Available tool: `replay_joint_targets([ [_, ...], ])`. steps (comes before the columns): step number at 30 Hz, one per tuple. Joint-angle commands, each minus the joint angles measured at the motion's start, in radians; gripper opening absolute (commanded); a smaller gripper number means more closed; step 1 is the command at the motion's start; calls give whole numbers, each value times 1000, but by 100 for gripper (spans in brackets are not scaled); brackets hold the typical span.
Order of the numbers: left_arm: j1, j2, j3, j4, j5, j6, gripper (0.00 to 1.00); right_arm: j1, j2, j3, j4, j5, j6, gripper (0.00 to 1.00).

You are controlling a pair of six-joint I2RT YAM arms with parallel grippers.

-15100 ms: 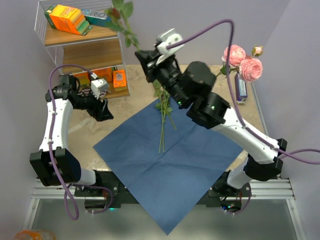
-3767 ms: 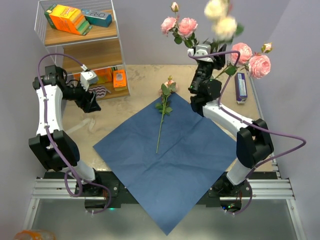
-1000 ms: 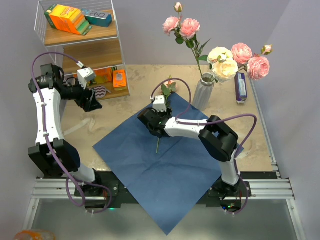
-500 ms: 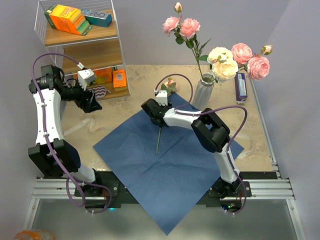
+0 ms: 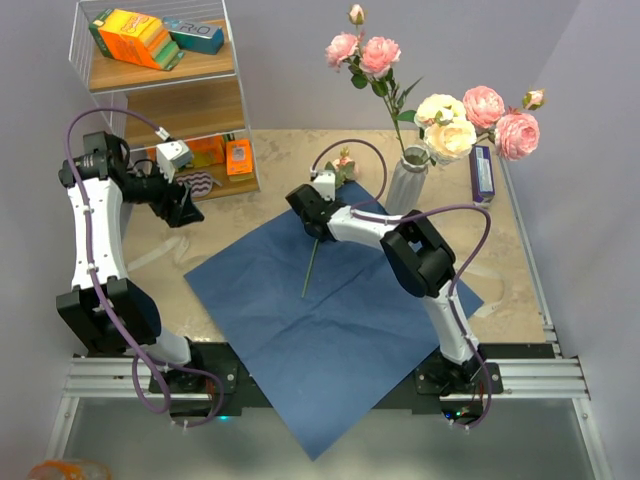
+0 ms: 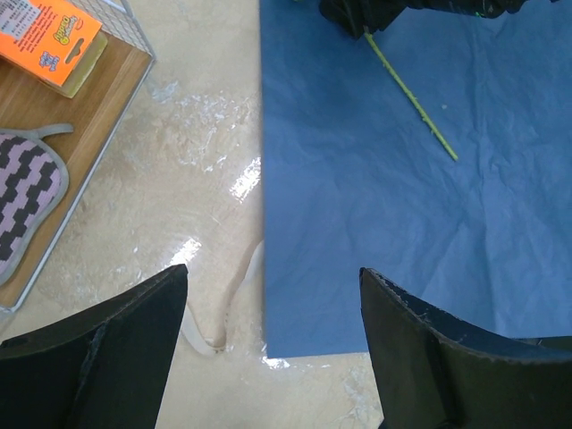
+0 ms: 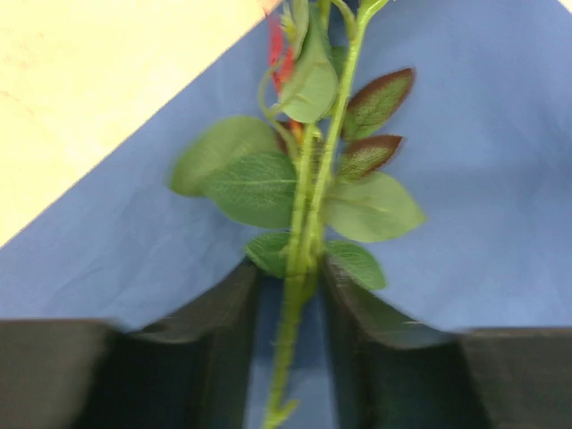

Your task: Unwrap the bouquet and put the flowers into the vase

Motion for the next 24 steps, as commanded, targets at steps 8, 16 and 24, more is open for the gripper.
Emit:
replay_joint_targets([
  [8,9,-40,-13,-6,4,20,81,-15,-27,-22,58,-58,-31,0],
  [16,9,-51,-27,-6,-4,30,81,51,-296,-153,312,-22,-297,0],
  [24,15,-50,-30,-6,1,34,81,172,-619,-232,605,21,-761,0],
])
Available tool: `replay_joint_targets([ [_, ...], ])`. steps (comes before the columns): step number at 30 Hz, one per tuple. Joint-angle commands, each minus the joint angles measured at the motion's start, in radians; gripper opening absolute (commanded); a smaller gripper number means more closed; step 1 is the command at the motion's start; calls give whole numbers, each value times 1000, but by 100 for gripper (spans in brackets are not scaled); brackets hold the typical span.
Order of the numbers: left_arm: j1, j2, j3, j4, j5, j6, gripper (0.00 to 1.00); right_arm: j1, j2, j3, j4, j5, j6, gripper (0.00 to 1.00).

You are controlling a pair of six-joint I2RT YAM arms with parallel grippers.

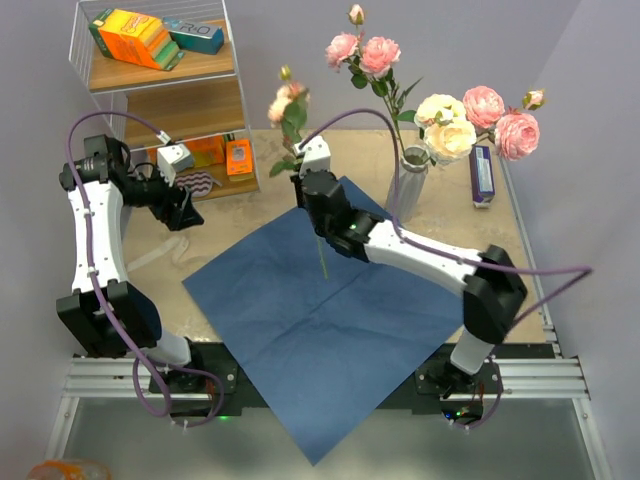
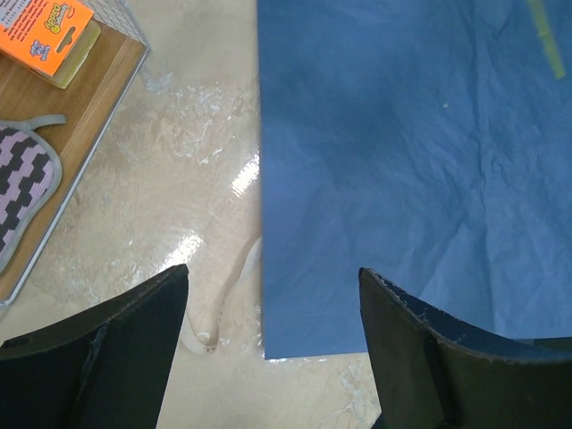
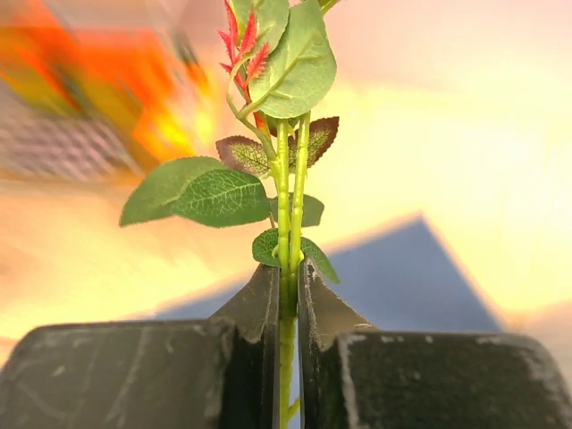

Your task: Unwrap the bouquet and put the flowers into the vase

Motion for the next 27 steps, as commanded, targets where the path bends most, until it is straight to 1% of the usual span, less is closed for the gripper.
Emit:
replay_joint_targets([
  [1,12,-28,0,-4,14,26,81,56,-229,-37,273,45,-346,0],
  [2,13,-28,0,-3,14,26,81,62,-266,-63,393,36,-389,0],
  [3,13,-29,0,-4,16,26,81,62,-305,-137,469,18,-437,0],
  [4,13,-29,1,-4,16,27,81,62,-347,-176,549,-30,-547,0],
  [5,15,-29,0,-4,16,27,81,60,-404,-218,738,-71,-616,0],
  [6,15,-29,-2,-4,16,27,81,57,-424,-288,832,-110,-778,0],
  [7,15,-29,0,-3,14,27,81,56,-431,-301,946,-140,-852,0],
  [9,13,-28,1,-3,14,29,80,30,-408,-241,948,-128,-973,0],
  [11,15,-23,6,-3,16,29,80,-13,-400,-209,997,-141,-988,0],
  [12,15,-22,7,-3,16,29,80,-61,-400,-200,1002,-144,-971,0],
  [14,15,-17,9,-4,16,29,81,-108,-399,-186,1060,-144,-959,0],
  [15,13,-16,9,-4,17,30,81,-143,-380,-183,1095,-135,-991,0],
  [16,13,-13,9,-4,16,35,80,-156,-363,-178,1200,-118,-1017,0],
  [18,13,-8,10,-4,14,38,80,-182,-305,-164,1311,-111,-1118,0],
  [19,16,-6,14,-4,10,41,80,-188,-287,-155,1377,-115,-1149,0],
  [20,16,-3,15,0,11,40,80,-196,-264,-135,1408,-115,-1167,0],
  [22,20,4,24,2,11,41,80,-224,-228,-114,1416,-128,-1178,0],
  [27,20,33,43,-4,14,47,80,-294,-179,-51,1392,-135,-1111,0],
])
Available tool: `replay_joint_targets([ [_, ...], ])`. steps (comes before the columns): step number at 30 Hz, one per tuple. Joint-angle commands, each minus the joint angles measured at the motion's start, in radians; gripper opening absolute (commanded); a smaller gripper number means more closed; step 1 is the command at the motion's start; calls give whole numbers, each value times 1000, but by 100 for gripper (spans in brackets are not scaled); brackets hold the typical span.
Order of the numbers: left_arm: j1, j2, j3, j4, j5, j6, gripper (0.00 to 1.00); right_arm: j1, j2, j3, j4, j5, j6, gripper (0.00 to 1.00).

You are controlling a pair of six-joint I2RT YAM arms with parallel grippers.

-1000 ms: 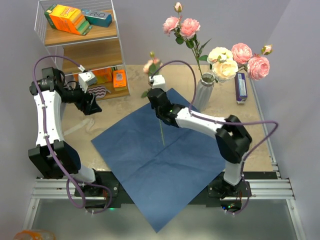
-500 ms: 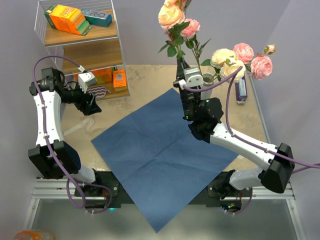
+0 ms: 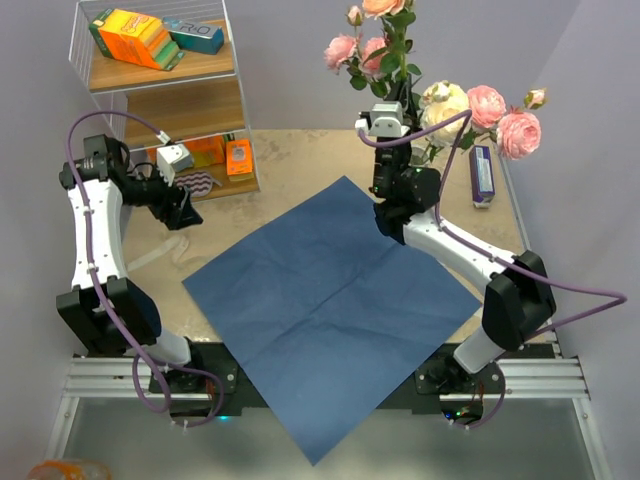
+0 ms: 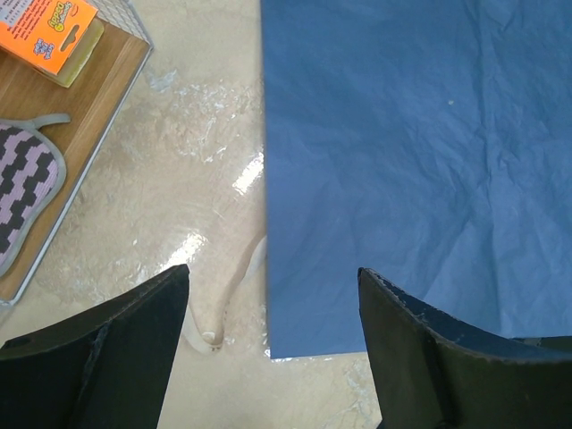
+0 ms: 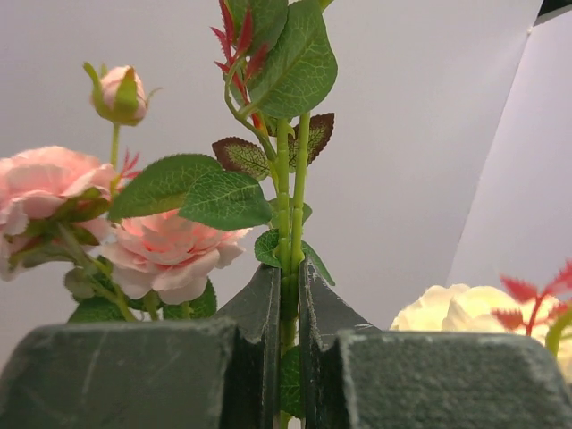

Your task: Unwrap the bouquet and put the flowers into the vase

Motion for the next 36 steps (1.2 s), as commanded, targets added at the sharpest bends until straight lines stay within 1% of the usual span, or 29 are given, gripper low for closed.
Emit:
replay_joint_targets([
  [1,13,32,47,-4,12,31,80,-59,20,86,225,-18,-1,0],
  [6,16,54,55,-4,12,37,80,-99,37,89,202,-2,64,0],
  [13,19,78,67,-4,5,35,80,-122,92,79,294,37,95,0],
  [23,17,84,68,-4,-3,34,80,-133,195,143,409,94,87,0],
  [28,17,91,71,-4,-8,34,80,-131,198,157,414,97,96,0],
  [36,19,95,59,-4,5,35,80,-133,152,178,388,50,104,0],
])
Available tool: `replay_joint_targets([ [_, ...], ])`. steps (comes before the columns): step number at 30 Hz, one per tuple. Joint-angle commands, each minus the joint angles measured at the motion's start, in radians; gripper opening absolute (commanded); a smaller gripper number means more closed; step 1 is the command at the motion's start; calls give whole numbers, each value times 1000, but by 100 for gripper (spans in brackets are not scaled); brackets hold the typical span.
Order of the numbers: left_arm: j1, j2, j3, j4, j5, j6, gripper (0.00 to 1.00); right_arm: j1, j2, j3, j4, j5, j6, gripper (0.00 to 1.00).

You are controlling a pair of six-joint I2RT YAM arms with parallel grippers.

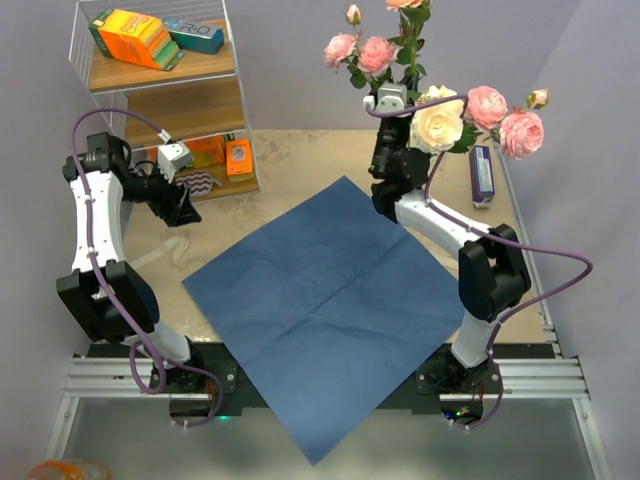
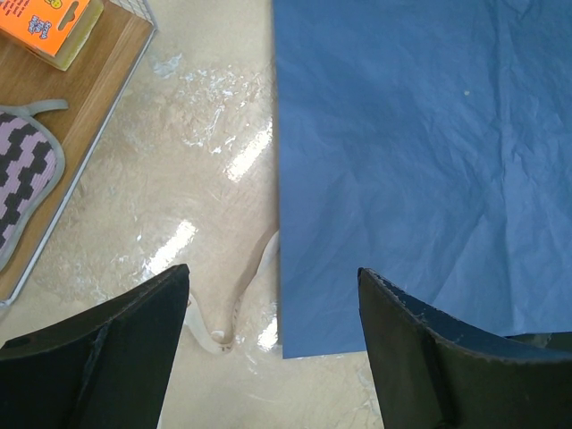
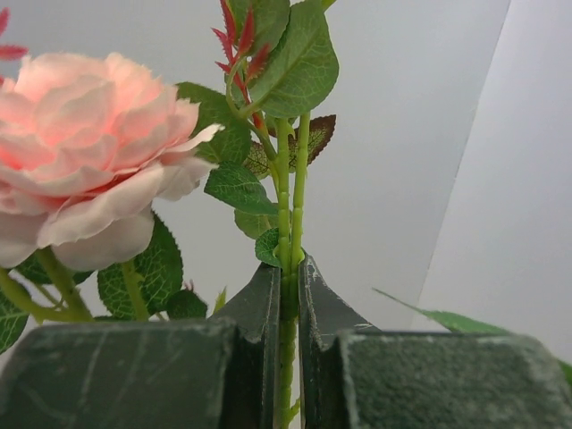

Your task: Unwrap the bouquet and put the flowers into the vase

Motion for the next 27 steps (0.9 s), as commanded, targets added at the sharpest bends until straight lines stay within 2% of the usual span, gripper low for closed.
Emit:
replay_joint_targets([
  [1,13,7,26,-4,22,15,80,-3,-65,60,353,-38,12,0],
  [15,13,1,-5,-4,19,27,80,-12,-51,148,314,-66,13,0],
  [27,14,-11,-13,-4,11,35,80,-13,-14,8,394,15,-13,0],
])
